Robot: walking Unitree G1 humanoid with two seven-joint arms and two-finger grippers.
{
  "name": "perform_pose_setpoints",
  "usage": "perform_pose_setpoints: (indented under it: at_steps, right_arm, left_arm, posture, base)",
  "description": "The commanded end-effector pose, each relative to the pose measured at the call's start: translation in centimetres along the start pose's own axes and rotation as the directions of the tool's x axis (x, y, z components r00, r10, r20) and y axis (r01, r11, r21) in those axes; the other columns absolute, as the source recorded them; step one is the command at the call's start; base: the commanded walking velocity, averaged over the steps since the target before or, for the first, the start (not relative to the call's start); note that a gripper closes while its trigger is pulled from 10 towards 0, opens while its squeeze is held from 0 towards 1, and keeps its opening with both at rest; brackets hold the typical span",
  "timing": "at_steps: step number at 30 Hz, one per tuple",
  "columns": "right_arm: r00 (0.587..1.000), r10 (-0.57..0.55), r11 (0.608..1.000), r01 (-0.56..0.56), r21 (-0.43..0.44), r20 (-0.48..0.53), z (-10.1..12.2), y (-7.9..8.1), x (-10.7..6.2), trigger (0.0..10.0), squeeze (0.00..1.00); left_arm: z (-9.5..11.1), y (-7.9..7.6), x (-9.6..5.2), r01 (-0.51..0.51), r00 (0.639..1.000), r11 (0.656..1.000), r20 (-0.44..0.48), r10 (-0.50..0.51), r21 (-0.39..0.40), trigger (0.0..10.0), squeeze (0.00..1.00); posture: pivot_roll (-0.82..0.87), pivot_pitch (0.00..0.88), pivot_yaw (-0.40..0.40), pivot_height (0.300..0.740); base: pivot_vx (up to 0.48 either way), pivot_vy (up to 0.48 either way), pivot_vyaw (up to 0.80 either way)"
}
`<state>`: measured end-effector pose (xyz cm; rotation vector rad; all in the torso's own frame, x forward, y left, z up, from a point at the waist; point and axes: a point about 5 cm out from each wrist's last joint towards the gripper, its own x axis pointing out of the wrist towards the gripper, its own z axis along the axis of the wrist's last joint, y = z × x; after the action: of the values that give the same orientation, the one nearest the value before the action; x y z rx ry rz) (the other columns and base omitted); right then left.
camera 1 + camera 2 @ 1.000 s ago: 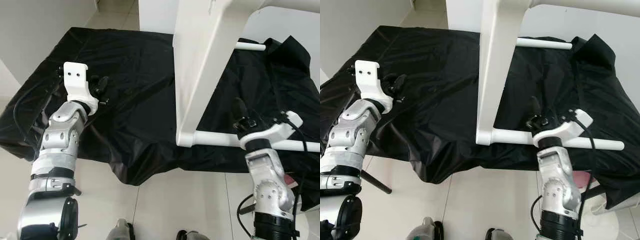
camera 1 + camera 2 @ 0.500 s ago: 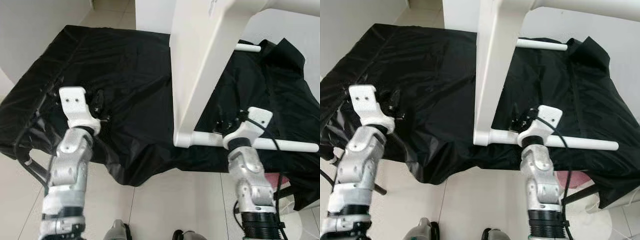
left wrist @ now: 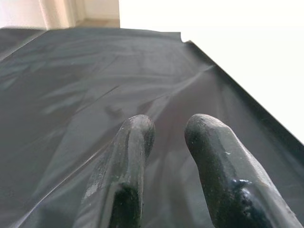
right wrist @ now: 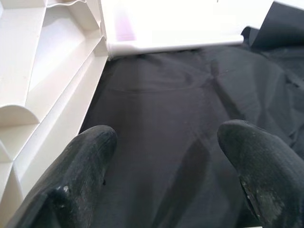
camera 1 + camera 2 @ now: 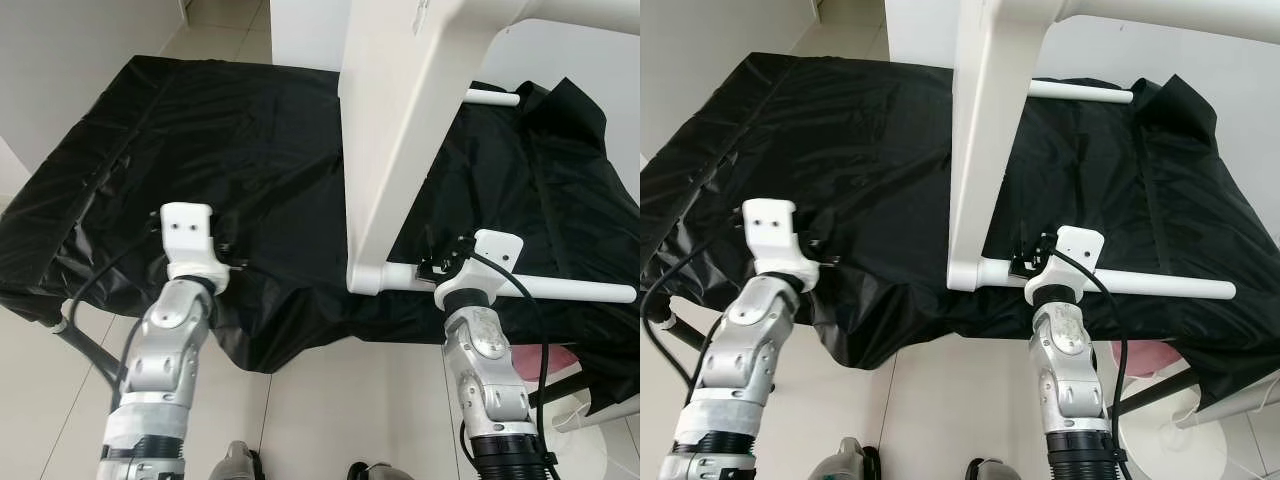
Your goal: Building children table
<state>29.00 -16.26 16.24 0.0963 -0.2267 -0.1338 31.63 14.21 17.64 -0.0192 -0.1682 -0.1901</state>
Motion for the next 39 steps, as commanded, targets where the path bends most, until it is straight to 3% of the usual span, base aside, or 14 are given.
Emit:
perform_pose_setpoints:
  at_steps: [1,5,8,17,21,29,37,39]
  right_arm:
    - [1.0,-0.014,1.0,0.014,-0.027,0.0,-0.3,-0.2,-0.4,10.0,0.0]
    - [1.0,-0.018,0.999,0.018,-0.04,-0.004,-0.4,0.0,-0.9,10.0,0.0]
    - [1.0,-0.024,0.996,0.024,-0.082,-0.001,-0.4,0.0,-0.9,10.0,0.0]
    - [1.0,-0.001,0.997,0.001,-0.071,0.0,-0.5,0.3,-0.9,10.0,0.0]
    - [1.0,0.013,0.997,-0.013,-0.081,0.005,-0.5,0.7,-1.0,10.0,0.0]
    - [0.999,0.038,0.995,-0.038,-0.089,0.001,-0.6,0.7,-0.2,10.0,0.0]
    - [0.998,0.066,0.994,-0.065,-0.088,0.014,-0.1,1.0,0.1,10.0,0.0]
    - [0.995,0.094,0.994,-0.096,-0.044,-0.037,-1.1,1.7,-0.5,10.0,0.0]
  left_arm:
    - [-0.5,0.2,-0.1,-0.015,1.0,1.0,-0.019,0.015,0.015,10.0,0.0]
    - [-0.5,-0.3,-0.2,0.001,1.0,1.0,-0.022,-0.002,-0.027,10.0,0.0]
    - [-1.0,-0.3,-0.4,-0.02,0.999,1.0,-0.045,0.019,-0.009,10.0,0.0]
    - [-1.2,-0.7,-0.6,-0.013,0.998,1.0,-0.056,0.013,-0.006,10.0,0.0]
    - [-0.9,-0.3,-0.6,0.004,0.999,0.999,-0.054,-0.002,0.035,10.0,0.0]
    - [-0.7,0.9,-0.8,-0.043,0.998,0.999,-0.05,0.045,0.029,10.0,0.0]
    - [-0.5,-0.3,-0.3,0.055,0.997,0.998,-0.052,-0.053,0.033,10.0,0.0]
    - [-0.8,-0.9,-0.6,0.081,0.994,0.996,-0.073,-0.079,0.032,10.0,0.0]
  posture:
    - [-0.01,0.119,0.025,0.74]
    - [-0.02,0.128,0.018,0.74]
    - [-0.03,0.137,0.009,0.74]
    - [-0.02,0.146,0.018,0.74]
    - [0.0,0.147,0.013,0.74]
    - [0.02,0.159,0.007,0.74]
    - [0.01,0.152,0.006,0.74]
    - [0.01,0.148,-0.002,0.74]
  base:
    - [0.0,0.0,0.0]
    - [0.0,0.0,0.0]
    - [0.0,0.0,0.0]
    - [0.0,0.0,0.0]
    - [0.0,0.0,0.0]
    - [0.0,0.0,0.0]
    - [0.0,0.0,0.0]
    - [0.0,0.0,0.0]
